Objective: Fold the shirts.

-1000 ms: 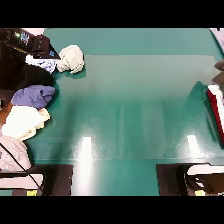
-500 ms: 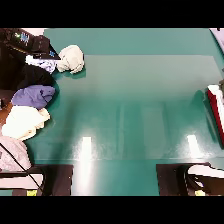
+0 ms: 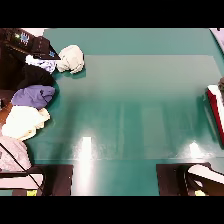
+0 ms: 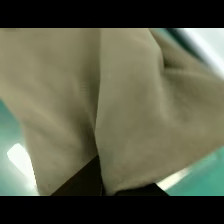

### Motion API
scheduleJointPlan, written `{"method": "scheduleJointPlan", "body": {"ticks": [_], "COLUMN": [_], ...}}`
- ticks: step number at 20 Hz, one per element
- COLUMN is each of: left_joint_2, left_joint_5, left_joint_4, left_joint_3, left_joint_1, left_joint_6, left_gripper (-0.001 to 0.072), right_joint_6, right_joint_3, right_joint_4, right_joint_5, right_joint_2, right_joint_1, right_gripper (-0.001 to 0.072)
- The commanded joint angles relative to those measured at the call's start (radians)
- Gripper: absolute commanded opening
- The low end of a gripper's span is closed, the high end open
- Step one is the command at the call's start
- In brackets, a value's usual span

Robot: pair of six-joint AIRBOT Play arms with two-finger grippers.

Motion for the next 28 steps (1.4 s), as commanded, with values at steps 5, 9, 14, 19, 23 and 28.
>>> {"method": "scheduleJointPlan", "body": {"ticks": [5, 9, 14, 19, 23, 28], "left_joint_2": [0.001, 0.001, 0.001, 0.001, 0.001, 0.001], "left_joint_5": [0.0, 0.0, 0.029, 0.071, 0.081, 0.146], "left_joint_4": [0.0, 0.0, 0.0, 0.0, 0.0, 0.0], "left_joint_3": [0.0, 0.0, 0.0, 0.0, 0.0, 0.0], "left_joint_1": [0.0, 0.0, 0.0, 0.0, 0.0, 0.0], "left_joint_6": [0.004, 0.022, 0.022, 0.022, 0.021, 0.021], "left_gripper": [0.0024, 0.0024, 0.0025, 0.0025, 0.0024, 0.0025], "right_joint_6": [0.051, 0.095, 0.131, 0.126, 0.126, 0.126], "right_joint_3": [-0.213, -0.153, 0.003, 0.087, 0.101, 0.101], "right_joint_4": [-0.183, -0.305, -0.044, 0.222, 0.222, 0.219], "right_joint_5": [0.023, 0.031, -0.029, 0.012, 0.04, 0.024], "right_joint_2": [0.051, 0.051, 0.051, 0.052, 0.054, 0.054], "right_joint_1": [-0.016, -0.016, 0.054, 0.309, 0.568, 0.839], "right_gripper": [0.0204, 0.0699, 0.0691, 0.0477, 0.002, 0.002]}}
